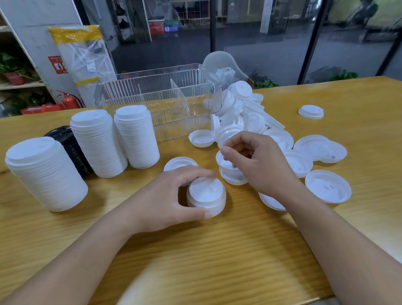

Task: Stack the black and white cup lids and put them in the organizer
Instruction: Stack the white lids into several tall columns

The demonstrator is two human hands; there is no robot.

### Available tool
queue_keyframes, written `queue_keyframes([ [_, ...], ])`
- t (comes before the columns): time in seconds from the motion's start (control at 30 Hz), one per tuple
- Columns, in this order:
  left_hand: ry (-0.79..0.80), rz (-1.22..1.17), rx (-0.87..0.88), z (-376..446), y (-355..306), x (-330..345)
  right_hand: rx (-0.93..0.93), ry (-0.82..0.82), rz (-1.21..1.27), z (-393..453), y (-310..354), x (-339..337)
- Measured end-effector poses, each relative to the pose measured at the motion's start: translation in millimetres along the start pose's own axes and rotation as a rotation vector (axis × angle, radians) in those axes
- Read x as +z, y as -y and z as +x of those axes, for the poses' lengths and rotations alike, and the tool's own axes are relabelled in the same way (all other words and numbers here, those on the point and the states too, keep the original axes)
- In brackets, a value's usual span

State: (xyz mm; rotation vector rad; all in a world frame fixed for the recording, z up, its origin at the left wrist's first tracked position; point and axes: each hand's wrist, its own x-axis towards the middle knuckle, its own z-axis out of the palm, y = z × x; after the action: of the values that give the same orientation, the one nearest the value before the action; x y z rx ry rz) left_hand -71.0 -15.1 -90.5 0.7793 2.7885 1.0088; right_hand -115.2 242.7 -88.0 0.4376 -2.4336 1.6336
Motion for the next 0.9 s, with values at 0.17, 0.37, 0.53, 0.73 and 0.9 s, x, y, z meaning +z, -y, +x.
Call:
queue_keyframes([
  [0.17, -0.018, 0.006, -0.014, 0.8, 1.3, -1.5, -0.038, 0.019, -0.17, 0.2, -5.0, -5.5],
  [0.37, -0.007, -0.024, -0.027, 0.2, -1.6, 2.1, -0.047, 0.098, -0.503, -1.5, -12.9, 0.1],
  [0.53, 0.041, 0.018, -0.056, -1.3, -6.9, 1.7, -0.039, 0.095, -0.535, -1.2, -11.2, 0.2],
  [0.73, 0.036, 0.043, -0.032, -1.8, -5.0, 3.7, -0.058, 0.092, -0.602, -2.1, -7.4, 3.3],
  [0.9, -0.097, -0.017, -0.016, 0.4, -4.1, 4.7, -0.089, 0.052, -0.556, -2.1, -4.7, 4.2],
])
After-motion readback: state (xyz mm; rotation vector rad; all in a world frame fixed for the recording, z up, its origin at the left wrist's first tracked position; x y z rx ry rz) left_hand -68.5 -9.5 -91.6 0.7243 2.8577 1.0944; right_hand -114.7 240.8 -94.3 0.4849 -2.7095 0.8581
